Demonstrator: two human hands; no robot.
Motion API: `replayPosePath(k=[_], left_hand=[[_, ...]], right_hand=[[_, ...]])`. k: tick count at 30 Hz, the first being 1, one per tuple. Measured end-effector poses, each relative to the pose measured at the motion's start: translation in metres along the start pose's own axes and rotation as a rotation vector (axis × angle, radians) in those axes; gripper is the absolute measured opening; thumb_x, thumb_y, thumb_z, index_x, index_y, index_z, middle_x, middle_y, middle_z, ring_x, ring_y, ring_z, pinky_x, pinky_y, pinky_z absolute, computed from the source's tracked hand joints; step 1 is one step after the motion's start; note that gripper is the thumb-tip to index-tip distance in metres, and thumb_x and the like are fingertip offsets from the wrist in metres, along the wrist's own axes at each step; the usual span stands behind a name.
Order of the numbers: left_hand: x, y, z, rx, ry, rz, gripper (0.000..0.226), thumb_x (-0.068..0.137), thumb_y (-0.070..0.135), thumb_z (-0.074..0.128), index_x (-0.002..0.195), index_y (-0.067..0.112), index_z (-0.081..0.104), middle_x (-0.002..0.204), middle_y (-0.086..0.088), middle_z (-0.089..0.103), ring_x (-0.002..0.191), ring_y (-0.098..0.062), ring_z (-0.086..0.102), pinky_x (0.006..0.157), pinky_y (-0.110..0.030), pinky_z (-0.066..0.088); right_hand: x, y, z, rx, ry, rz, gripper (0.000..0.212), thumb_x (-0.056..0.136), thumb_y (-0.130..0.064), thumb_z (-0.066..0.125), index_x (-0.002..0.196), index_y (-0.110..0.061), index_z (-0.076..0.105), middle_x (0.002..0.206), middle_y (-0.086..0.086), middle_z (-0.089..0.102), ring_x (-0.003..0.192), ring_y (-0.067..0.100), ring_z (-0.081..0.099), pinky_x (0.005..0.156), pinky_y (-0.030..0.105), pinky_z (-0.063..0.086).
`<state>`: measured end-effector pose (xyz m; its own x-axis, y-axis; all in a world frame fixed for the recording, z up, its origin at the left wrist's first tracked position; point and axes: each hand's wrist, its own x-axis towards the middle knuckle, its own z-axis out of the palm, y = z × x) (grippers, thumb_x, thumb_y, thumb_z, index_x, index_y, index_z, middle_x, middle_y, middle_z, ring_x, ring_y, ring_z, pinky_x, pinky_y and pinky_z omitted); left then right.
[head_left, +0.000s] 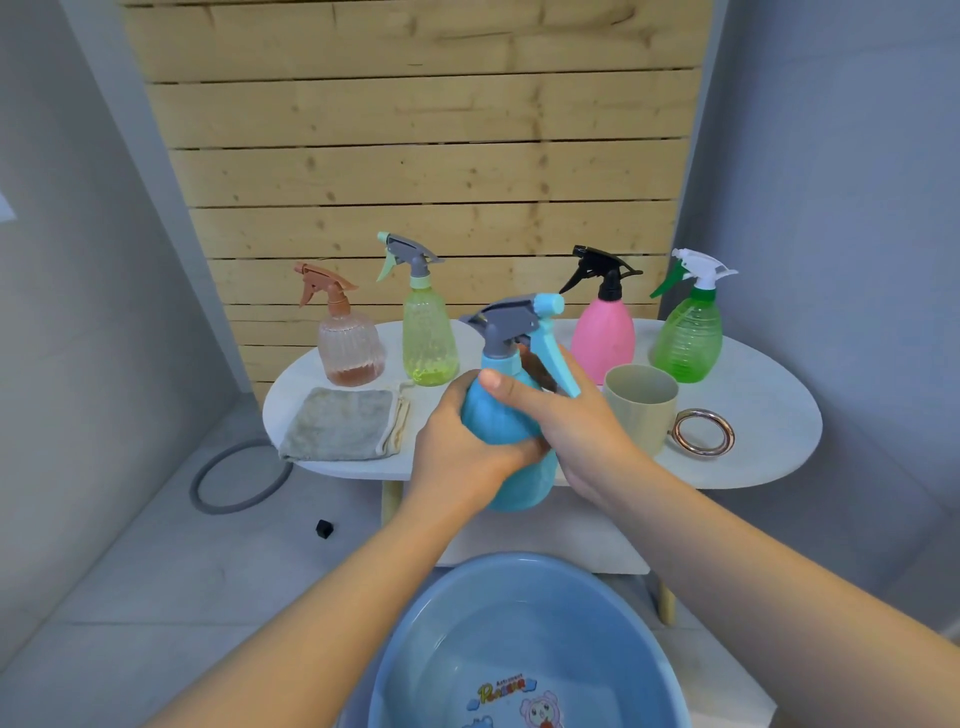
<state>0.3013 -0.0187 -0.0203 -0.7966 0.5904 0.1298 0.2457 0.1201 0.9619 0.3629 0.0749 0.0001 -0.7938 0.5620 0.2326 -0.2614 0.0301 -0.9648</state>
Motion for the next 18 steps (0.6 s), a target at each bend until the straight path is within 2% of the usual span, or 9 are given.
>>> replayPosePath(k=[3,6,8,10,13,15,16,17,18], left_hand=[[0.003,0.001,-0.001,-0.047,0.007,-0.015,0.062,0.051,0.029,0.081,0.108,0.038,0.057,0.093,0.016,0.068,0.085,-0.001,0.067,0.075,-0.025,0.056],[0.004,0.000,-0.003,-0.049,0.009,-0.017,0.072,0.047,0.033,0.081,0.114,0.033,0.055,0.098,0.014,0.068,0.090,-0.005,0.067,0.081,-0.034,0.057],[0.003,-0.001,-0.004,-0.014,0.004,0.002,0.074,0.047,0.033,0.081,0.116,0.034,0.054,0.100,0.014,0.066,0.093,-0.007,0.066,0.083,-0.036,0.056],[0.000,0.000,-0.003,0.035,-0.010,0.027,0.069,0.048,0.036,0.080,0.112,0.040,0.052,0.100,0.016,0.064,0.094,-0.005,0.064,0.082,-0.032,0.055],[-0.003,0.002,-0.002,0.083,-0.046,0.040,0.054,0.052,0.036,0.080,0.096,0.047,0.050,0.097,0.019,0.063,0.094,-0.004,0.062,0.078,-0.027,0.053],[-0.003,0.004,-0.001,0.097,-0.062,0.046,0.050,0.054,0.036,0.080,0.093,0.047,0.050,0.095,0.020,0.064,0.093,-0.003,0.062,0.076,-0.026,0.053],[-0.002,0.004,-0.001,0.105,-0.064,0.051,0.051,0.052,0.038,0.079,0.094,0.047,0.050,0.095,0.019,0.064,0.092,-0.003,0.063,0.077,-0.026,0.053],[-0.001,0.004,-0.001,0.112,-0.066,0.053,0.053,0.051,0.039,0.078,0.096,0.046,0.051,0.096,0.019,0.064,0.092,-0.003,0.063,0.077,-0.027,0.054],[-0.001,0.004,-0.001,0.114,-0.071,0.055,0.056,0.051,0.039,0.080,0.099,0.044,0.051,0.097,0.018,0.064,0.092,-0.003,0.063,0.077,-0.027,0.054]], right_hand=[[-0.001,-0.004,-0.004,-0.258,-0.143,-0.086,0.025,0.089,-0.018,0.062,0.101,-0.037,0.054,0.105,-0.009,0.064,0.094,-0.001,0.061,0.088,0.019,0.049],[0.002,-0.008,-0.008,-0.151,-0.197,-0.063,0.027,0.098,-0.013,0.046,0.102,-0.036,0.059,0.098,-0.020,0.066,0.094,-0.002,0.061,0.091,0.020,0.047],[0.006,-0.007,-0.012,-0.091,-0.163,-0.062,0.025,0.096,-0.010,0.049,0.097,-0.030,0.065,0.092,-0.014,0.069,0.091,0.006,0.064,0.087,0.027,0.051],[0.009,-0.006,-0.015,-0.055,-0.127,-0.067,0.012,0.088,-0.012,0.062,0.093,-0.022,0.062,0.090,-0.007,0.069,0.085,0.009,0.064,0.080,0.027,0.051],[0.014,-0.001,-0.017,-0.012,-0.079,-0.015,0.040,0.065,-0.019,0.083,0.092,-0.020,0.053,0.095,0.002,0.065,0.088,0.017,0.061,0.080,0.029,0.050],[0.014,-0.002,-0.018,-0.025,-0.139,0.017,0.046,0.070,-0.022,0.081,0.107,-0.019,0.055,0.106,0.003,0.065,0.099,0.018,0.061,0.087,0.027,0.050],[0.014,-0.003,-0.019,-0.027,-0.184,0.042,0.048,0.075,-0.026,0.077,0.116,-0.015,0.056,0.113,0.006,0.064,0.106,0.019,0.060,0.094,0.031,0.049],[0.013,-0.004,-0.021,-0.034,-0.214,0.053,0.047,0.078,-0.030,0.071,0.118,-0.008,0.058,0.114,0.010,0.064,0.107,0.020,0.060,0.098,0.037,0.046],[0.012,-0.004,-0.022,-0.044,-0.220,0.044,0.043,0.080,-0.032,0.067,0.112,-0.003,0.061,0.106,0.012,0.065,0.100,0.021,0.060,0.094,0.041,0.045]])
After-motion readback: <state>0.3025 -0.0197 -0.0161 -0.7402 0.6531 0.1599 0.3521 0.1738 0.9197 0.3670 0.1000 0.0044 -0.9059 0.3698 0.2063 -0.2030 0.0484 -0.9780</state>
